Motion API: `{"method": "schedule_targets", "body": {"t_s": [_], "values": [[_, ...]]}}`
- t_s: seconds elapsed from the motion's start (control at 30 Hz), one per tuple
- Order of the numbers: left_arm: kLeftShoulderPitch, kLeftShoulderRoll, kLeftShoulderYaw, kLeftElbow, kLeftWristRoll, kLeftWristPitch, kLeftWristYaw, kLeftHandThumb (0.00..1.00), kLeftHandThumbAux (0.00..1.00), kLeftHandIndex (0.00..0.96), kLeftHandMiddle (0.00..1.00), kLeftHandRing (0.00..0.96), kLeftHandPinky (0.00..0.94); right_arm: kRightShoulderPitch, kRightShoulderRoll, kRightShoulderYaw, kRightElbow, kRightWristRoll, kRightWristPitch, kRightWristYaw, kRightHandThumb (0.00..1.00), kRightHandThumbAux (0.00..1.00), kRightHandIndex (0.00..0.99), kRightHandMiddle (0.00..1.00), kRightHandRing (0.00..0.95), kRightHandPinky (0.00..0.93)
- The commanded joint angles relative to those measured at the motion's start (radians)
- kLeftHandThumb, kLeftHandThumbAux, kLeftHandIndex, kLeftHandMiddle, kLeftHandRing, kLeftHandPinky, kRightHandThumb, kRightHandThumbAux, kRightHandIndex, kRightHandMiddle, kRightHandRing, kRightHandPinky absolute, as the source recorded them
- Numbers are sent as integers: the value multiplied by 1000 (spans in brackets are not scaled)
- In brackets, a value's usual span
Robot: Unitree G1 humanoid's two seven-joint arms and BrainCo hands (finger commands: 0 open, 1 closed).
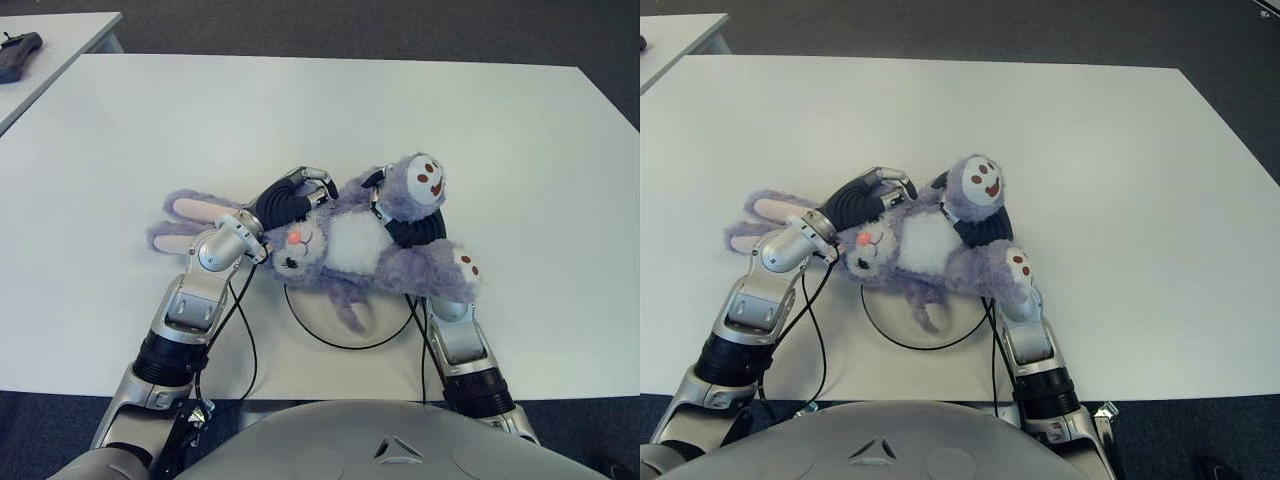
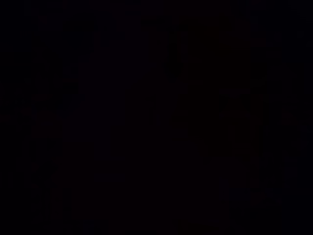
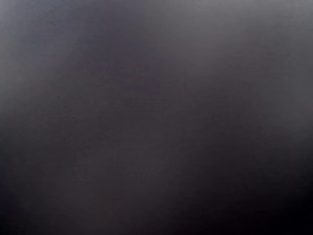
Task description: Put the doll into the plate.
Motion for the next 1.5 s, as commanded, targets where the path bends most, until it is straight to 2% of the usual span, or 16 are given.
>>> {"method": "schedule_targets", "body": {"t_s": [0.03,0.37,0.83,1.13,1.2,1.5], "values": [[16,-17,-32,20,5,6,2,739,694,443,878,874,870,46,15,30,25,2,71,24,694,724,436,861,859,839],[13,-21,-30,27,1,-3,8,740,693,443,883,887,864,47,18,31,17,17,92,34,697,722,437,856,856,851],[25,-32,-35,49,58,-110,80,736,693,443,865,874,870,51,22,28,17,32,102,35,709,716,438,861,860,860],[32,-54,-12,56,-24,-131,51,723,694,443,863,860,855,51,32,26,15,15,105,12,707,716,437,837,851,842],[33,-55,-9,58,-42,-140,45,720,694,443,859,852,846,50,31,26,16,12,104,10,705,718,435,820,833,807],[48,-70,2,69,-85,-185,61,711,697,439,802,808,817,49,28,28,17,-1,109,4,695,725,431,776,792,788]]}}
